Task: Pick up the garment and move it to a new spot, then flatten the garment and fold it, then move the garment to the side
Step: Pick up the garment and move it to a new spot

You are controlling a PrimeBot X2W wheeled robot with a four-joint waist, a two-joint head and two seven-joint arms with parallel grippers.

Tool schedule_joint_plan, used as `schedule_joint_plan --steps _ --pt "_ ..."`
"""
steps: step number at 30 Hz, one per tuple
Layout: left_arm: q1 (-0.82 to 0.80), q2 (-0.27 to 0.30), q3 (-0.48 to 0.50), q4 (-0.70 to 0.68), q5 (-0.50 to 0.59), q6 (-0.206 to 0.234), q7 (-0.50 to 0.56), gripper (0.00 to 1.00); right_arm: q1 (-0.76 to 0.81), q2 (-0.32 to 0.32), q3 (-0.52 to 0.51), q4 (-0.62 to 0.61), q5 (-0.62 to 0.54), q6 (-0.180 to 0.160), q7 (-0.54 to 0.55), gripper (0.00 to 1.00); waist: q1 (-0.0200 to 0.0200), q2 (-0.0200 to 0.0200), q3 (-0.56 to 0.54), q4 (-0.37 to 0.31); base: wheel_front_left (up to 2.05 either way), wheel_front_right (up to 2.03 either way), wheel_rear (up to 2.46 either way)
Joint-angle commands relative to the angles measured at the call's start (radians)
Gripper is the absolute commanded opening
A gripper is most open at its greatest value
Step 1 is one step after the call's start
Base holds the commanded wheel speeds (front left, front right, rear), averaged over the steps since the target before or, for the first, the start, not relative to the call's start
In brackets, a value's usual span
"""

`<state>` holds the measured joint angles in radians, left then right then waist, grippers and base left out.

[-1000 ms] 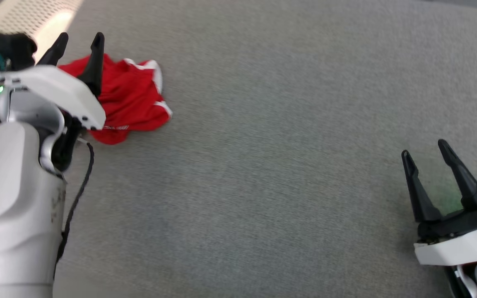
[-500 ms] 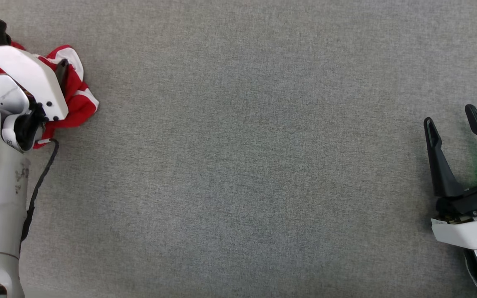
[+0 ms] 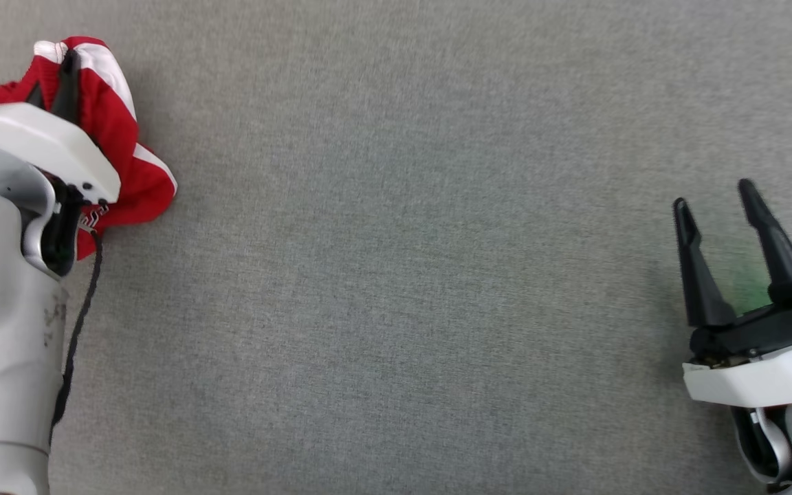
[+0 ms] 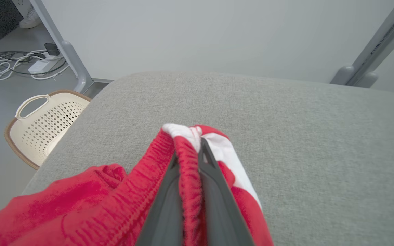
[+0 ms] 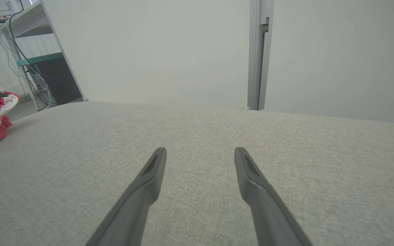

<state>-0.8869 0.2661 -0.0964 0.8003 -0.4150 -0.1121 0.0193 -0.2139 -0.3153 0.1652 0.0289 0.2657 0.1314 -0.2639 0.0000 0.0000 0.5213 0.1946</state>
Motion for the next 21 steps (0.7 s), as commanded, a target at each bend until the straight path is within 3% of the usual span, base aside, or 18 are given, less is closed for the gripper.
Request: schedule_joint_plan --steps 1,9,15,21 --pt "0.027 -0.001 -0.005 -0.021 -0.004 -0.005 -0.025 0.00 0.005 0.003 0.004 0.007 0.011 -0.002 0.000 1.00 0.0000 0.0000 -0.059 -0.030 0.00 0.00 0.00" --pt "0.194 0.007 0.005 -0.279 -0.053 -0.008 -0.075 0.00 0.030 0.085 0.026 0.043 0.033 -0.002 0.000 1.00 0.0000 0.0000 -0.236 -0.148 0.00 0.00 0.00" --pt "0.282 -0.017 -0.007 -0.573 -0.091 0.025 0.031 0.00 0.020 0.112 0.030 0.044 0.047 -0.002 0.000 1.00 0.0000 0.0000 -0.298 -0.268 0.00 0.00 0.00" --pt "0.244 -0.056 -0.034 -0.773 -0.147 0.034 0.134 0.00 0.007 0.140 0.021 0.041 0.049 -0.001 0.000 1.00 0.0000 0.0000 -0.305 -0.374 0.00 0.00 0.00"
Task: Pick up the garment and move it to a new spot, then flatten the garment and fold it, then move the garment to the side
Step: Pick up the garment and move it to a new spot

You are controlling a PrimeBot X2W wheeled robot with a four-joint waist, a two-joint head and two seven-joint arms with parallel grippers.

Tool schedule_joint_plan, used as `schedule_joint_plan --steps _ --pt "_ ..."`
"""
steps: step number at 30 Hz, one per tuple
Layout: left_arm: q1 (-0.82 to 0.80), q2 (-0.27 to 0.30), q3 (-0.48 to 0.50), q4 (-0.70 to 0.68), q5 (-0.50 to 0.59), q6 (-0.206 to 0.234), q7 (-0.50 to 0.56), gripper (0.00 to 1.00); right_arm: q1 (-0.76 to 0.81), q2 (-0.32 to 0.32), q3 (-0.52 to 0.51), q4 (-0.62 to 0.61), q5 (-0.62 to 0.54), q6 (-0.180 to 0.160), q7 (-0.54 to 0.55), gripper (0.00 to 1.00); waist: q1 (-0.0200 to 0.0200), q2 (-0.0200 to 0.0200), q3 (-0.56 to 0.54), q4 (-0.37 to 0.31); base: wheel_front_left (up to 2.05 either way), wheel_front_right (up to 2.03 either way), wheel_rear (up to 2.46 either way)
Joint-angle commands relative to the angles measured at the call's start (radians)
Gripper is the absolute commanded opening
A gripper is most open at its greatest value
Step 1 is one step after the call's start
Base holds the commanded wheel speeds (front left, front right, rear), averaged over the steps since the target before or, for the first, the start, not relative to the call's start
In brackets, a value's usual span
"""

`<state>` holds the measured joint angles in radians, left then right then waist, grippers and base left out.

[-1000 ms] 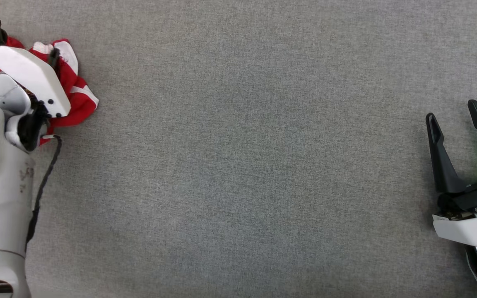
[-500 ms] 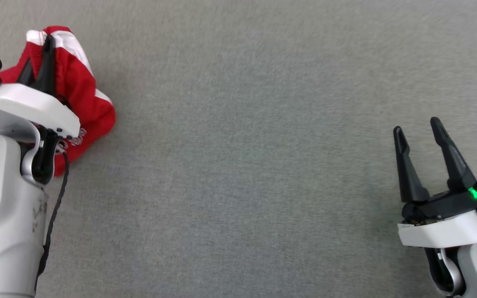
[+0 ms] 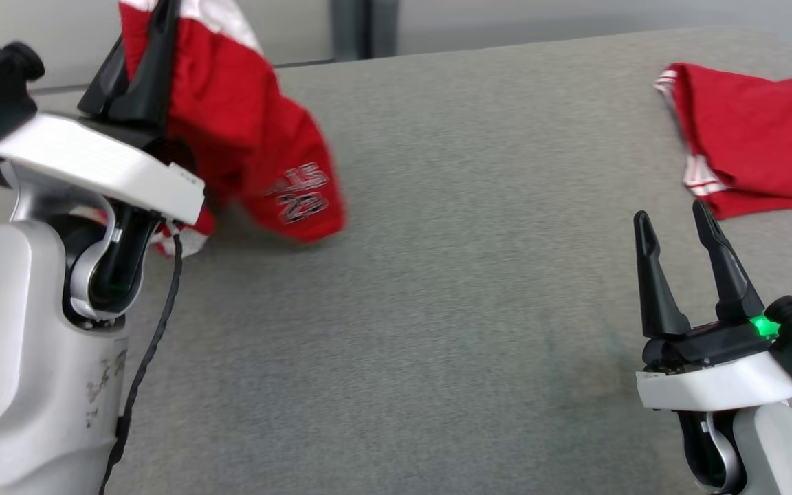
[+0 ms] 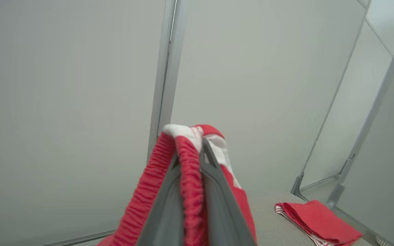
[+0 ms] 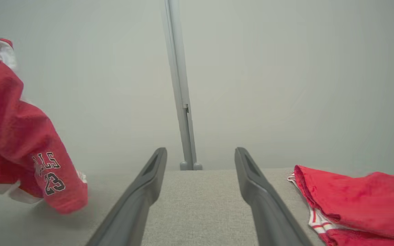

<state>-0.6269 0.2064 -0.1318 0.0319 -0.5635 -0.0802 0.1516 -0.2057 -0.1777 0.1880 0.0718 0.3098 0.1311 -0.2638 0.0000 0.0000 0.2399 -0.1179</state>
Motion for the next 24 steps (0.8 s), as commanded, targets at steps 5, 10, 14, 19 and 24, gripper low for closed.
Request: schedule_joint_plan --steps 5,10,14,19,24 --pt "-0.060 -0.039 -0.059 -0.054 0.003 0.005 0.039 0.00 0.000 0.032 0.005 0.000 0.004 -0.001 0.000 1.00 0.0000 0.0000 -0.020 -0.131 0.00 0.00 0.00" --pt "-0.043 -0.071 -0.117 -0.050 0.008 -0.002 0.048 0.00 0.004 0.048 0.009 0.000 -0.001 -0.001 0.000 1.00 0.0000 0.0000 -0.011 -0.166 0.00 0.00 0.00" --pt "0.067 -0.083 -0.206 -0.005 0.032 -0.015 0.027 0.00 0.012 0.054 0.001 -0.006 0.003 -0.001 -0.001 1.00 0.0000 0.0000 0.004 -0.177 0.00 0.00 0.00" --pt "0.237 -0.107 -0.304 0.125 0.046 -0.028 -0.065 0.00 0.028 0.055 -0.015 -0.006 -0.002 -0.001 0.000 1.00 0.0000 0.0000 0.024 -0.167 0.00 0.00 0.00" --pt "0.352 -0.133 -0.360 0.277 0.023 -0.038 -0.216 0.91 0.053 0.035 -0.029 -0.007 -0.007 -0.001 0.000 1.00 0.0000 0.0000 0.014 -0.118 0.00 0.00 0.00"
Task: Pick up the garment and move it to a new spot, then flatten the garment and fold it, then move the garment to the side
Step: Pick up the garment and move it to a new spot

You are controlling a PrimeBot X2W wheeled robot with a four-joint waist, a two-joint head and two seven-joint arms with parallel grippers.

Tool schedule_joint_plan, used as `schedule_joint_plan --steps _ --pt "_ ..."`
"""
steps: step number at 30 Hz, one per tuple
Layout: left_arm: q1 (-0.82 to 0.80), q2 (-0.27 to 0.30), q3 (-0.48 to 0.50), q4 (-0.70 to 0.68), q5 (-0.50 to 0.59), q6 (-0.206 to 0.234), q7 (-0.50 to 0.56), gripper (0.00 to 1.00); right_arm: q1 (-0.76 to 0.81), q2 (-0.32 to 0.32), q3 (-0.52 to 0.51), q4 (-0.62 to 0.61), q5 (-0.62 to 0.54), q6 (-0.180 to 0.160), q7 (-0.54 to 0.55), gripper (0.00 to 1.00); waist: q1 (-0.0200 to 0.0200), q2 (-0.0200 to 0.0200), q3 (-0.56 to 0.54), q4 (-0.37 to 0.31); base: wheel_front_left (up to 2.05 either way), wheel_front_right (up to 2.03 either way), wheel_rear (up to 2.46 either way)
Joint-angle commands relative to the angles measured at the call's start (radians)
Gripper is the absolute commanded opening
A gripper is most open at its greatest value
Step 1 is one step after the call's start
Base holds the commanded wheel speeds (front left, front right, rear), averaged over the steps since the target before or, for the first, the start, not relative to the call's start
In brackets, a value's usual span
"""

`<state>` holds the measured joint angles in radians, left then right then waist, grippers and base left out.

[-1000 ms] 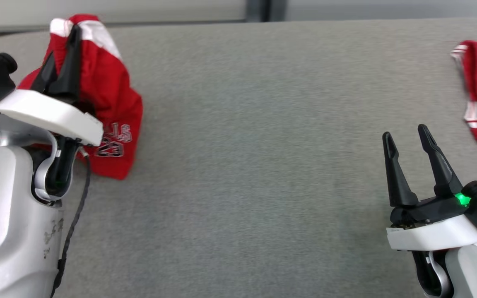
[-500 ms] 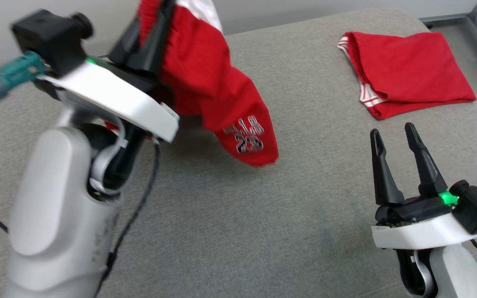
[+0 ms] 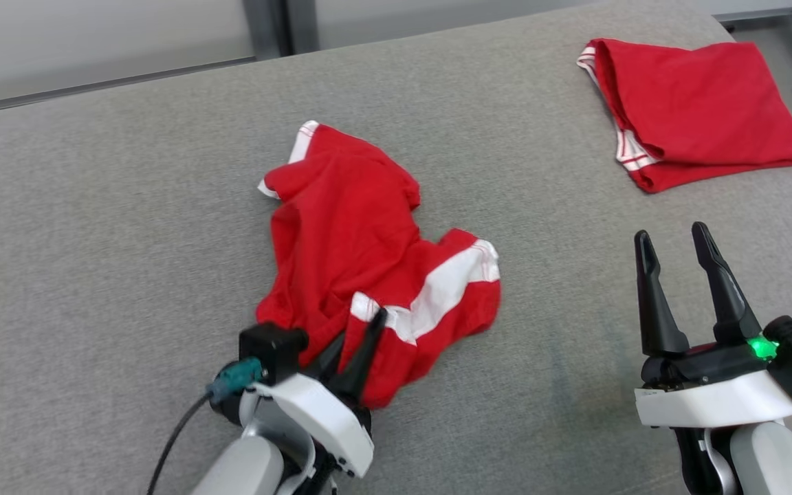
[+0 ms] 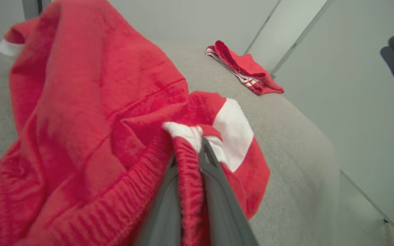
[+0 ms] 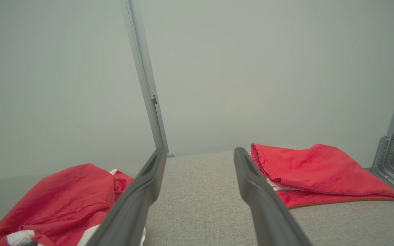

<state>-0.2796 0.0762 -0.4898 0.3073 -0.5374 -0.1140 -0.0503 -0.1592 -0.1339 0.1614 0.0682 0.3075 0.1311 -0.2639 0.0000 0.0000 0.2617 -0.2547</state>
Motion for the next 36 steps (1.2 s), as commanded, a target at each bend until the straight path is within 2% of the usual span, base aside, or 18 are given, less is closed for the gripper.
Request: schedule_joint_plan --steps 1,5,9,13,16,19,21,24,28,36 --pt "0.009 -0.006 -0.010 0.012 -0.006 -0.007 -0.040 1.00 0.012 -0.011 -0.002 -0.003 -0.006 -0.001 0.000 1.00 0.0000 0.0000 -0.013 0.032 0.00 0.00 0.00" --pt "0.028 -0.012 -0.038 0.025 0.007 -0.003 -0.142 1.00 0.035 -0.027 0.006 -0.001 -0.010 -0.001 0.000 1.00 0.0000 0.0000 -0.048 0.094 0.00 0.00 0.00" --pt "0.073 -0.001 -0.015 -0.003 0.049 0.050 -0.197 1.00 0.063 -0.034 0.031 0.005 -0.009 -0.001 0.000 1.00 0.0000 0.0000 -0.107 0.153 0.00 0.00 0.00" --pt "0.164 0.006 0.064 -0.075 0.065 0.107 -0.213 1.00 0.099 -0.032 0.063 0.006 -0.006 -0.001 0.000 1.00 0.0000 0.0000 -0.176 0.205 0.00 0.00 0.00" --pt "0.246 0.001 0.189 -0.210 0.132 0.153 -0.213 1.00 0.125 -0.025 0.079 0.011 -0.011 -0.001 0.000 1.00 0.0000 0.0000 -0.222 0.235 0.00 0.00 0.00" --pt "0.340 -0.014 0.281 -0.324 0.203 0.160 -0.213 1.00 0.148 -0.017 0.093 0.009 -0.015 -0.001 0.000 1.00 0.0000 0.0000 -0.248 0.260 0.00 0.00 0.00" --pt "0.384 -0.018 0.314 -0.367 0.252 0.143 -0.214 1.00 0.166 -0.014 0.096 0.006 -0.021 -0.001 0.000 1.00 0.0000 0.0000 -0.261 0.273 0.00 0.00 0.00" --pt "0.456 -0.022 0.348 -0.396 0.327 0.124 -0.214 1.00 0.205 -0.004 0.086 0.009 -0.022 -0.001 0.000 1.00 0.0000 0.0000 -0.280 0.280 0.00 0.00 0.00" --pt "0.514 -0.024 0.370 -0.391 0.386 0.123 -0.214 1.00 0.240 0.010 0.071 0.024 -0.027 -0.001 0.000 1.00 0.0000 0.0000 -0.296 0.278 0.00 0.00 0.00" --pt "0.585 -0.024 0.373 -0.374 0.425 0.189 -0.214 1.00 0.310 0.029 0.045 0.023 -0.050 -0.001 0.000 1.00 0.0000 0.0000 -0.307 0.267 0.00 0.00 0.00"
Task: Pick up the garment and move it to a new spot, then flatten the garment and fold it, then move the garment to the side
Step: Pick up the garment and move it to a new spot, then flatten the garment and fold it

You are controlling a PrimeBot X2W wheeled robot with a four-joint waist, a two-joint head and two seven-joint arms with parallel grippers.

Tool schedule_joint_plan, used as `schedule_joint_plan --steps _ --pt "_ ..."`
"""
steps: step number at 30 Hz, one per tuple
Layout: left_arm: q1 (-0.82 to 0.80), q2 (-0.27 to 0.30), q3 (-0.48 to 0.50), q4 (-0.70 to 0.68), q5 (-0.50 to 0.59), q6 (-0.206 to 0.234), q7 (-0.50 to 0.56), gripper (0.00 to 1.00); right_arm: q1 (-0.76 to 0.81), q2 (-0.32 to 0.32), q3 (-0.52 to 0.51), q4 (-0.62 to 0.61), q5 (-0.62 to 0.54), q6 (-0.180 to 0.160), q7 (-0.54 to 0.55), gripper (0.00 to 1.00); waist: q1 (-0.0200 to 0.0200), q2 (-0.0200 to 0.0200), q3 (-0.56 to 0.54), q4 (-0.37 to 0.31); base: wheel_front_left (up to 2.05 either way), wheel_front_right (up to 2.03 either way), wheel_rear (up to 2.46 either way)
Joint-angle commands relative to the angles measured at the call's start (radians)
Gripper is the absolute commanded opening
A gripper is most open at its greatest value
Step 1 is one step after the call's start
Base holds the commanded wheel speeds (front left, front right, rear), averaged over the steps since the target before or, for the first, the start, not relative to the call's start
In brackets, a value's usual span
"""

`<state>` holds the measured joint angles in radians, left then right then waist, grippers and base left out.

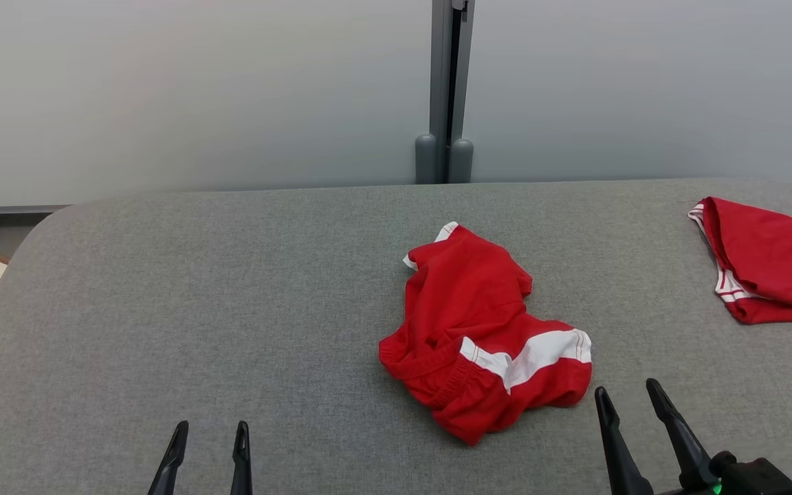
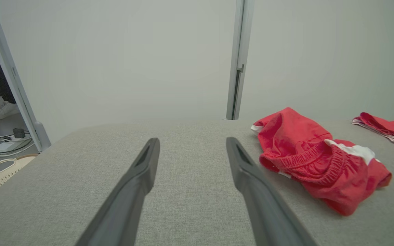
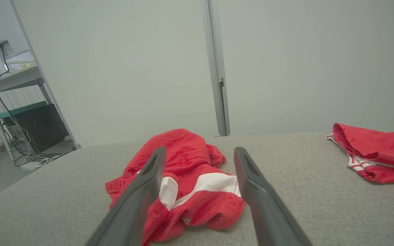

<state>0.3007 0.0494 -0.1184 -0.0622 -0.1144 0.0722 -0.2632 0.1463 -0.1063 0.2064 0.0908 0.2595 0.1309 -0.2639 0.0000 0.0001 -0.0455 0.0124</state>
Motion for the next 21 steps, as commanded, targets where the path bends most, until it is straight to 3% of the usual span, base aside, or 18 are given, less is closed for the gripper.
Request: schedule_joint_plan --steps 1,21 --pt "0.006 0.003 0.001 -0.006 0.000 0.007 -0.001 1.00 0.007 0.002 0.002 0.002 -0.005 -0.001 0.000 1.00 0.0000 -0.0001 0.002 -0.001 0.00 0.00 0.00" --pt "-0.021 0.003 -0.024 -0.002 0.049 0.014 -0.001 1.00 -0.012 0.020 -0.026 0.006 -0.010 -0.001 0.000 1.00 0.0000 -0.0001 0.023 -0.006 0.00 0.00 0.00"
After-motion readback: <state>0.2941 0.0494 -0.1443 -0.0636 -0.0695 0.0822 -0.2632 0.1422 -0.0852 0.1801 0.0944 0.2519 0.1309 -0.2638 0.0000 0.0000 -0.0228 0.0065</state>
